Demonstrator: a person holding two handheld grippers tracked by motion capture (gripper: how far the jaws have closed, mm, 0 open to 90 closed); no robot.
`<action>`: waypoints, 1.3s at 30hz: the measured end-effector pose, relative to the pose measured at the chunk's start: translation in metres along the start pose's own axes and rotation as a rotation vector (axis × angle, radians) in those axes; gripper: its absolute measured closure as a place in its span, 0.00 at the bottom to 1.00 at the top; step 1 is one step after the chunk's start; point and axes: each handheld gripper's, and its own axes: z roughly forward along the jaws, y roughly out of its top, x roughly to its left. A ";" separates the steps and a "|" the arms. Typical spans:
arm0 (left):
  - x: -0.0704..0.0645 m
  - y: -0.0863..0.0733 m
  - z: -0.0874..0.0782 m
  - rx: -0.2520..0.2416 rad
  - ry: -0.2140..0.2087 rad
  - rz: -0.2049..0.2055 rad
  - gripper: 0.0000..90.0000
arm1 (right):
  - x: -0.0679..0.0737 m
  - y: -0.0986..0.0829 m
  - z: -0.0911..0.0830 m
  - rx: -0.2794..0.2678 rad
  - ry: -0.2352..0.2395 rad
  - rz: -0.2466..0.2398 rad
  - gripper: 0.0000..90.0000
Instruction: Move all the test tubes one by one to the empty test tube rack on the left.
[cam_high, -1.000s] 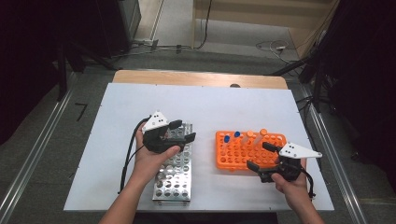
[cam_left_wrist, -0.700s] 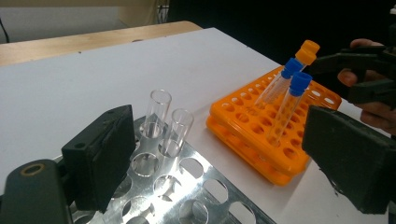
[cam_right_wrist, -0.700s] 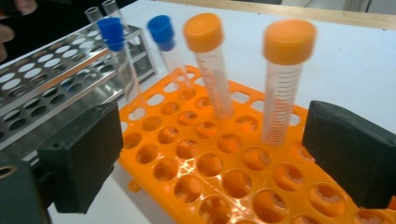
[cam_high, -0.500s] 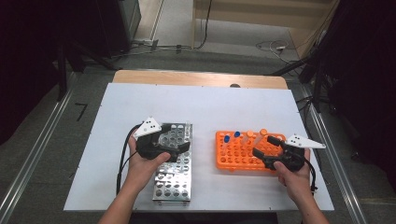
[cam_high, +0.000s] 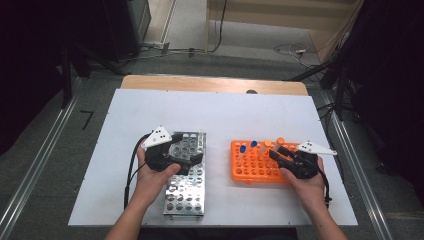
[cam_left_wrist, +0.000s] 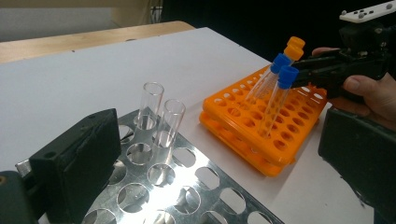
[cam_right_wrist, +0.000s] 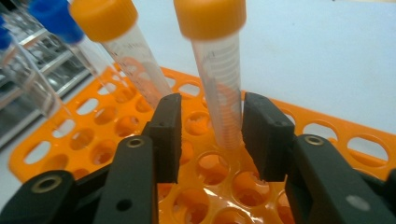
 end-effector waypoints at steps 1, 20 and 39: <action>0.000 0.000 0.000 0.002 -0.002 0.003 0.00 | 0.000 0.000 0.001 0.009 -0.014 -0.002 0.66; -0.003 0.000 0.004 0.017 -0.014 0.008 0.00 | 0.009 -0.004 0.010 -0.005 -0.139 -0.051 0.81; -0.007 0.001 0.004 0.010 -0.034 0.008 0.00 | 0.009 0.002 -0.016 -0.101 -0.077 -0.020 0.81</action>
